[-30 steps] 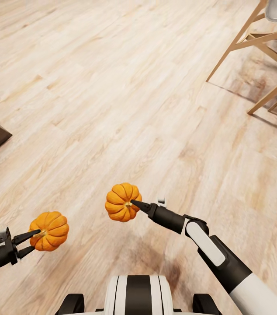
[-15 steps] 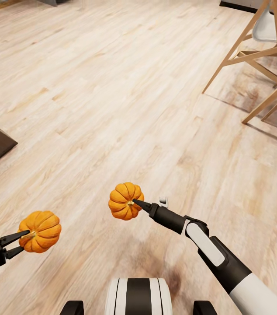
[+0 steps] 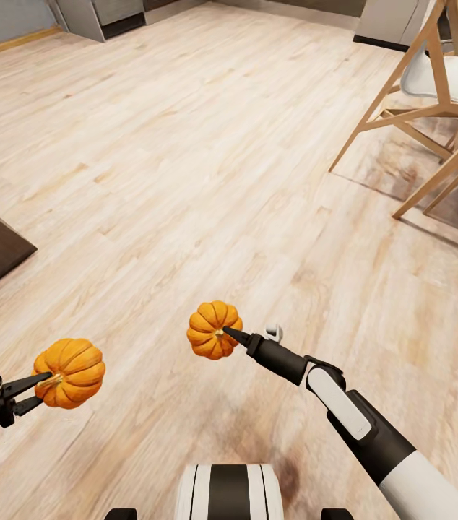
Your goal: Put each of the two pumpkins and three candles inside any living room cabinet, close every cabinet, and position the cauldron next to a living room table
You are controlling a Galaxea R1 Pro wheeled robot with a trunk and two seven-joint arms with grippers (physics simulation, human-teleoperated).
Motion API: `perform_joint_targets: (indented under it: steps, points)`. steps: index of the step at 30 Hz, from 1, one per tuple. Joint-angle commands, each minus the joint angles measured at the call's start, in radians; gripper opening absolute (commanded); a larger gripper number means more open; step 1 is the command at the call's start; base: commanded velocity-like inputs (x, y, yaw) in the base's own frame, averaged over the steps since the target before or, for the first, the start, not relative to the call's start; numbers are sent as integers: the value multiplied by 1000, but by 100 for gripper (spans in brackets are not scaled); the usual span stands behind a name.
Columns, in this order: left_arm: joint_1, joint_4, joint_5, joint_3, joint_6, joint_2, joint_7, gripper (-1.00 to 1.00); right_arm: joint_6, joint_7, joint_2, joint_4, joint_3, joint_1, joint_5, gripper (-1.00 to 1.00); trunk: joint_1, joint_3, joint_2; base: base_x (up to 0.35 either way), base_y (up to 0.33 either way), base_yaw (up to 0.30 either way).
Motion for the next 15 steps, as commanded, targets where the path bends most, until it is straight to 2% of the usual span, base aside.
perform_joint_targets:
  steps: [1,15]
  points:
    - [0,-2,-1,1,4,0,-2,-100,2,-1,-1,0,1,-1,-6,-100,-1,3,0,0,0,127]
    - [-1,-4,1,3,4,-2,-3,-100,1,-5,0,0,2,-1,-5,-100,-7,55,3,-1,0,271]
